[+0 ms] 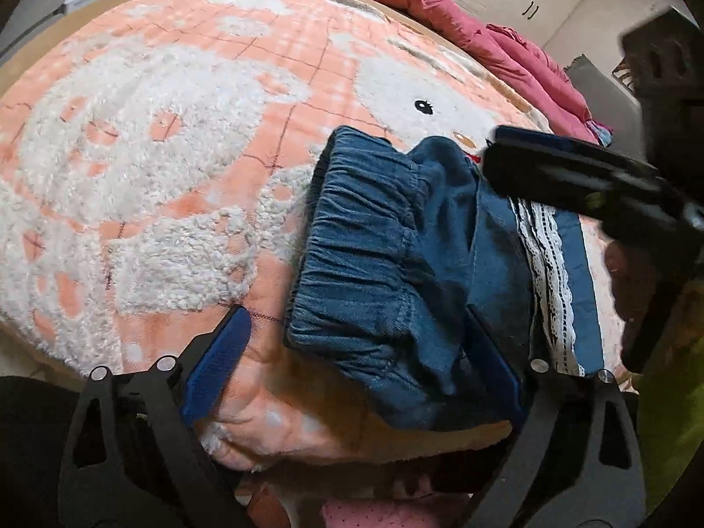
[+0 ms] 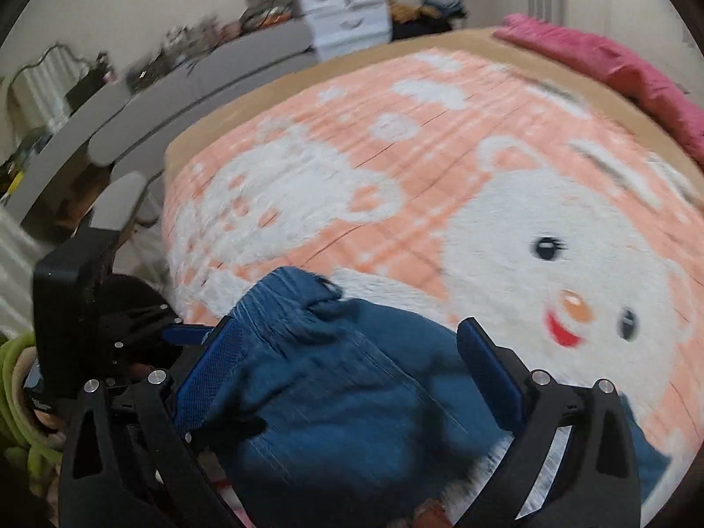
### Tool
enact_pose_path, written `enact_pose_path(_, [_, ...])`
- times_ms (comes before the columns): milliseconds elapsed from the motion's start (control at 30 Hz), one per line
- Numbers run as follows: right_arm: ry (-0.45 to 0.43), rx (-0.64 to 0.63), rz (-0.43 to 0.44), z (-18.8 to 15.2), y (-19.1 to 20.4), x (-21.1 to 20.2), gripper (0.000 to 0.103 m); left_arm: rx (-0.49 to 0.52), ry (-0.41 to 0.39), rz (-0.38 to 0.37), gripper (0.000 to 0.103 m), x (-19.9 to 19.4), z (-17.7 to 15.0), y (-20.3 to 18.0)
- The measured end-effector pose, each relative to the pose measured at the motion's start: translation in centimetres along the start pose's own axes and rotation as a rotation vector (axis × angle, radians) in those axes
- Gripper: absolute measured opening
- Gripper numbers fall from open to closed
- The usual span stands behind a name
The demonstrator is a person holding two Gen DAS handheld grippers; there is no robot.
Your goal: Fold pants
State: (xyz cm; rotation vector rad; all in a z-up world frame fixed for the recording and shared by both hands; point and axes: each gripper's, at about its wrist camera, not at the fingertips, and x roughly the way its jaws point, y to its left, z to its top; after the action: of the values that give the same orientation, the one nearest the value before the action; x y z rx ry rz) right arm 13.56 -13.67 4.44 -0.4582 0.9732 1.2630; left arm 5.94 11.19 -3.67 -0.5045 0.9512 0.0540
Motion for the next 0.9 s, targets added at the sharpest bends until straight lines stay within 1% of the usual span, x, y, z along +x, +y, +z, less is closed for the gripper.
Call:
enact_pose_path(67, [0.047, -0.023, 0.032, 0.5, 0.2, 1.6, 0.096, -0.005, -0.002, -0.009, 0.085, 0.1, -0.1, 0.1])
enact_pose_path(100, [0.072, -0.036, 0.048, 0.7, 0.4, 2.3, 0.094, -0.006, -0.004, -0.012, 0.083, 0.2, -0.1, 0.2])
enact_pose_path(133, [0.088, -0.046, 0.057, 0.9, 0.5, 2.8, 0.087, -0.005, -0.006, -0.016, 0.080, 0.2, -0.1, 0.2])
enact_pose_path(167, [0.108, -0.057, 0.066, 0.9, 0.6, 3.4, 0.083, -0.005, -0.008, -0.021, 0.079, 0.1, -0.2, 0.2])
enact_pose_path(200, [0.127, -0.066, 0.076, 1.0, 0.7, 4.0, 0.076, -0.009, -0.008, -0.028, 0.079, 0.1, -0.2, 0.3])
enact_pose_path(233, [0.146, -0.078, 0.097, 0.9, 1.0, 4.7, 0.065, -0.014, -0.007, -0.032, 0.079, 0.2, -0.1, 0.4])
enact_pose_path(267, [0.155, -0.087, 0.114, 0.8, 1.3, 5.0, 0.059, -0.022, -0.005, -0.037, 0.079, 0.3, -0.1, 0.6])
enact_pose_path(300, [0.154, -0.099, 0.116, 0.6, 1.5, 5.2, 0.053, -0.026, -0.005, -0.038, 0.079, 0.4, -0.1, 0.5])
enact_pose_path(367, [0.128, -0.104, 0.125, 0.4, 1.5, 4.7, 0.048, -0.033, -0.006, -0.046, 0.079, 0.5, 0.0, 0.6])
enact_pose_path(400, [0.108, -0.089, 0.131, 0.3, 1.3, 4.2, 0.043, -0.039, -0.009, -0.053, 0.079, 0.4, 0.0, 0.7])
enact_pose_path(433, [0.108, -0.089, 0.131, 0.3, 1.3, 4.2, 0.037, -0.041, -0.010, -0.057, 0.079, 0.3, 0.0, 0.8])
enact_pose_path(500, [0.053, -0.045, 0.178, -0.1, 0.4, 2.4, 0.031, -0.046, -0.014, -0.061, 0.080, 0.3, -0.1, 0.8])
enact_pose_path(600, [-0.005, -0.032, 0.225, -0.5, 0.0, 0.1, 0.029, -0.058, -0.026, -0.079, 0.084, 0.1, -0.1, 0.8])
enact_pose_path(700, [-0.064, -0.024, 0.255, -1.0, -0.5, -2.3, 0.028, -0.079, -0.042, -0.123, 0.089, -0.1, -0.1, 0.9])
enact_pose_path(767, [-0.104, -0.027, 0.271, -1.6, -0.8, -4.0, 0.028, -0.077, -0.049, -0.161, 0.090, -0.1, -0.1, 0.7])
enact_pose_path(867, [-0.152, -0.021, 0.287, -2.5, -1.3, -5.9, 0.028, -0.096, -0.047, -0.249, 0.090, 0.0, -0.1, 0.3])
enact_pose_path(900, [-0.162, -0.018, 0.287, -2.7, -1.5, -6.4, 0.028, -0.110, -0.033, -0.313, 0.083, 0.2, 0.0, 0.1])
